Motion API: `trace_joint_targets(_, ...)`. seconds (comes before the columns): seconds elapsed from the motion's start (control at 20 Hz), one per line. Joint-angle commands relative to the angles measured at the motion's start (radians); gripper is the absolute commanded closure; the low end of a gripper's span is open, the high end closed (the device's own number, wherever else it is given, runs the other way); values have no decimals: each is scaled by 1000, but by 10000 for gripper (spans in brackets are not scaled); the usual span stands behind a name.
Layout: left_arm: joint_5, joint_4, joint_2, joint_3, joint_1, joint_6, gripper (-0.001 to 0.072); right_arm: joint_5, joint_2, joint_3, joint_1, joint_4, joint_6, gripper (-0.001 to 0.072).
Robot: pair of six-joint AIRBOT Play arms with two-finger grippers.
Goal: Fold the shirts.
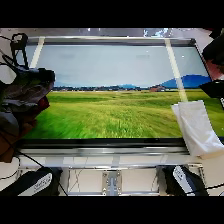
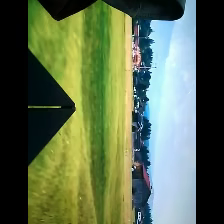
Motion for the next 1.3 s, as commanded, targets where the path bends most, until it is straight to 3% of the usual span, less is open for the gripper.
trace_joint_targets(0.0, 0, 0, 1, 0, 1, 0, 698, 0, 1, 1, 1, 0, 0, 695)
trace_joint_targets(0.4, 0, 1, 1, 0, 1, 0, 697, 0, 1, 1, 1, 0, 0, 695)
trace_joint_targets(0.65, 112, 8, -32, 0, 2, 1, 695, -4, 0, 1, 1, 0, 0, 695)
trace_joint_targets(0.75, 159, 138, -39, 0, 1, 0, 689, -75, 0, 1, 2, 0, 1, 696)
trace_joint_targets(0.8, 197, 246, -44, 0, 6, -2, 641, -121, 0, 1, 1, 0, 3, 695)
trace_joint_targets(0.9, 209, 476, -55, 0, 50, -98, 151, -148, 0, 1, 1, 6, 6, 696)
trace_joint_targets(1.05, 156, 625, -87, 0, 225, -149, 122, -146, 0, 1, 2, 7, 6, 695)
trace_joint_targets(1.2, 124, 575, -143, 0, 460, -339, 121, -122, 1, 1, 1, 33, 25, 695)
trace_joint_targets(1.25, 122, 494, -162, 0, 529, -347, 121, -122, 1, 1, 1, 51, 24, 695)
